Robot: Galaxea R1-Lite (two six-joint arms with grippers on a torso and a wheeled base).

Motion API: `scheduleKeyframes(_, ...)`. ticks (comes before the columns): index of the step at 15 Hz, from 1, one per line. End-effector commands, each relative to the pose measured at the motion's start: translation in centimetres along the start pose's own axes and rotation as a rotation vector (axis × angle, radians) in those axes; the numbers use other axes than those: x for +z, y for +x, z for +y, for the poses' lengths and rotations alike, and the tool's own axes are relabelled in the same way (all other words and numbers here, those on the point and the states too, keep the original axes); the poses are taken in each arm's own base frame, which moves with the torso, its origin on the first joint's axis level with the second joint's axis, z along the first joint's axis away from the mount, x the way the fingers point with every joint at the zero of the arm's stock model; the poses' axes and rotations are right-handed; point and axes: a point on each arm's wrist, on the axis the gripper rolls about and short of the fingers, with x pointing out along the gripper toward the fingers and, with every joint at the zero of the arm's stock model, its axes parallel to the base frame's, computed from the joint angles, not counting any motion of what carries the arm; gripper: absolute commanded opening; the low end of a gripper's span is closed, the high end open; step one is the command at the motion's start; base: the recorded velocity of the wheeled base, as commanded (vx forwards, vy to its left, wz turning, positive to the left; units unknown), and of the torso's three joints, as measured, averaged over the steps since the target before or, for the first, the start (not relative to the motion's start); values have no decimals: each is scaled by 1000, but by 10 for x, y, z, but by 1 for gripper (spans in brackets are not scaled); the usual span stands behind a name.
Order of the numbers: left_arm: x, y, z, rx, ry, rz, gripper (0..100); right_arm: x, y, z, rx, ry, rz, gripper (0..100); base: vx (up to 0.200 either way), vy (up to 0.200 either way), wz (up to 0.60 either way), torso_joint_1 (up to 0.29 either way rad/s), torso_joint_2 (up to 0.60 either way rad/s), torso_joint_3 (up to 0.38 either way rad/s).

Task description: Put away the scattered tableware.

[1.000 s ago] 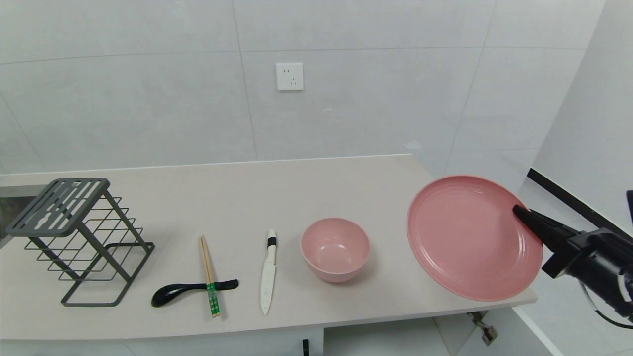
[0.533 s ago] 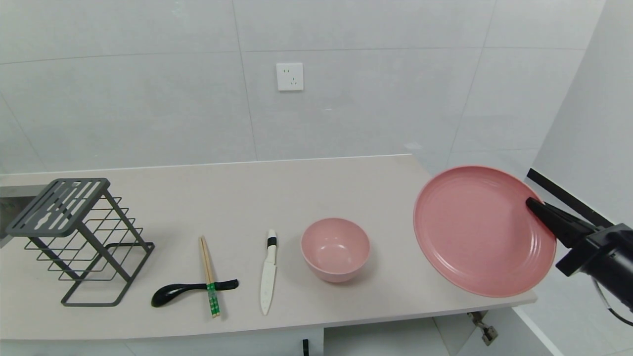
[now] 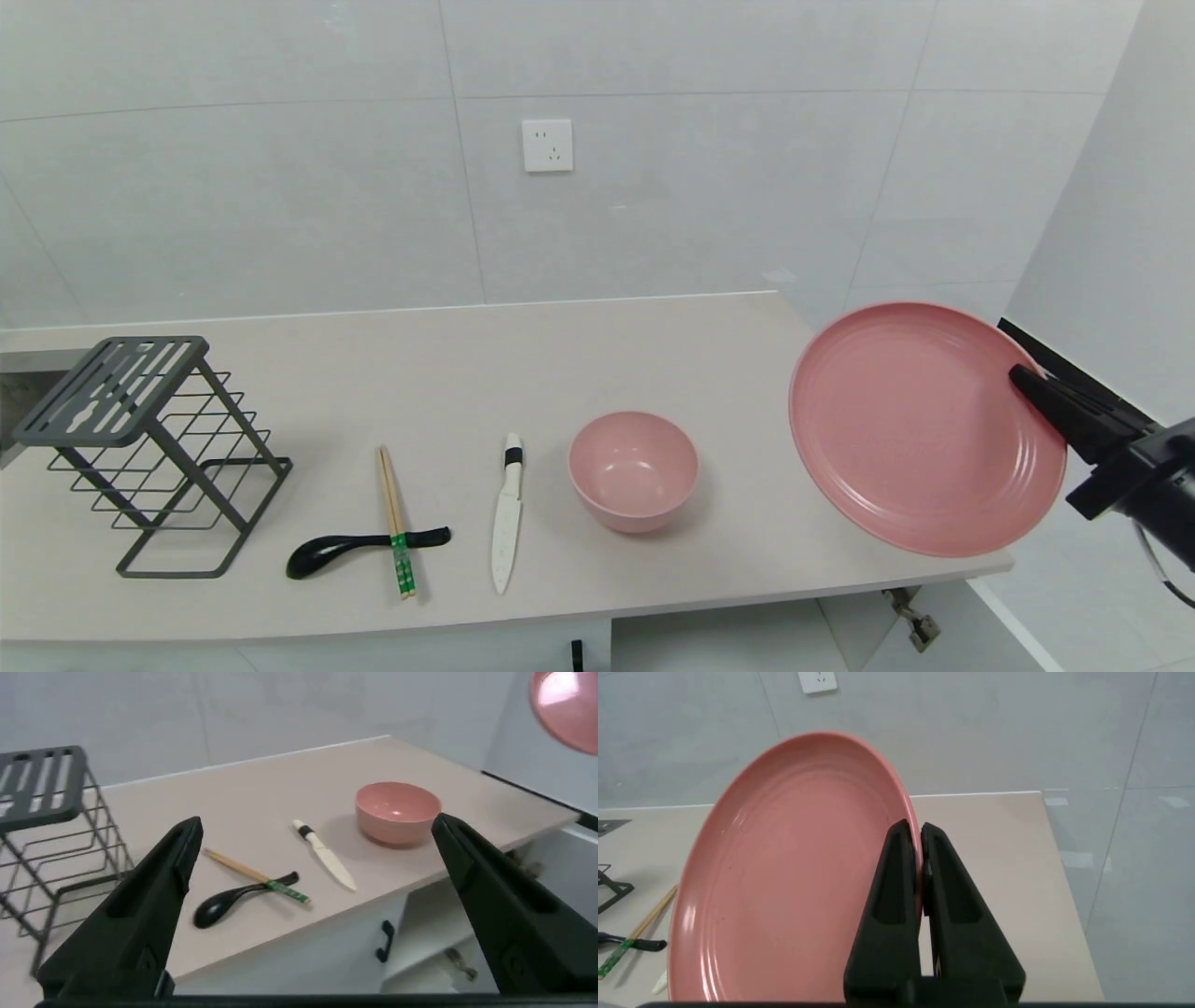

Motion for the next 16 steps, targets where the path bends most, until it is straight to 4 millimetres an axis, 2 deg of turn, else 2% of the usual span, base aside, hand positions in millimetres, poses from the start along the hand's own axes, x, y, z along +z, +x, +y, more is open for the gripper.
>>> scheduleKeyframes(1, 33, 34, 10, -69, -96, 132, 100, 1, -1, -2, -14, -3, -5, 0, 0, 0, 0, 0, 0, 0)
scheduleKeyframes(5, 39, 77, 24, -115, -161, 204, 100, 2, -2, -6, -41, -8, -10, 0, 0, 0, 0, 0, 0, 0)
scheduleKeyframes(11, 36, 110, 30, -172, -189, 280, 100, 2, -2, -7, -48, -27, -10, 0, 0, 0, 0, 0, 0, 0)
scheduleKeyframes(12, 34, 116, 31, -176, -197, 302, 100, 2, -2, -7, -48, -28, -9, 0, 0, 0, 0, 0, 0, 0)
scheduleKeyframes(16, 11, 167, 40, -192, -254, 499, 100, 1, -2, -8, -48, -27, -5, 0, 0, 0, 0, 0, 0, 0)
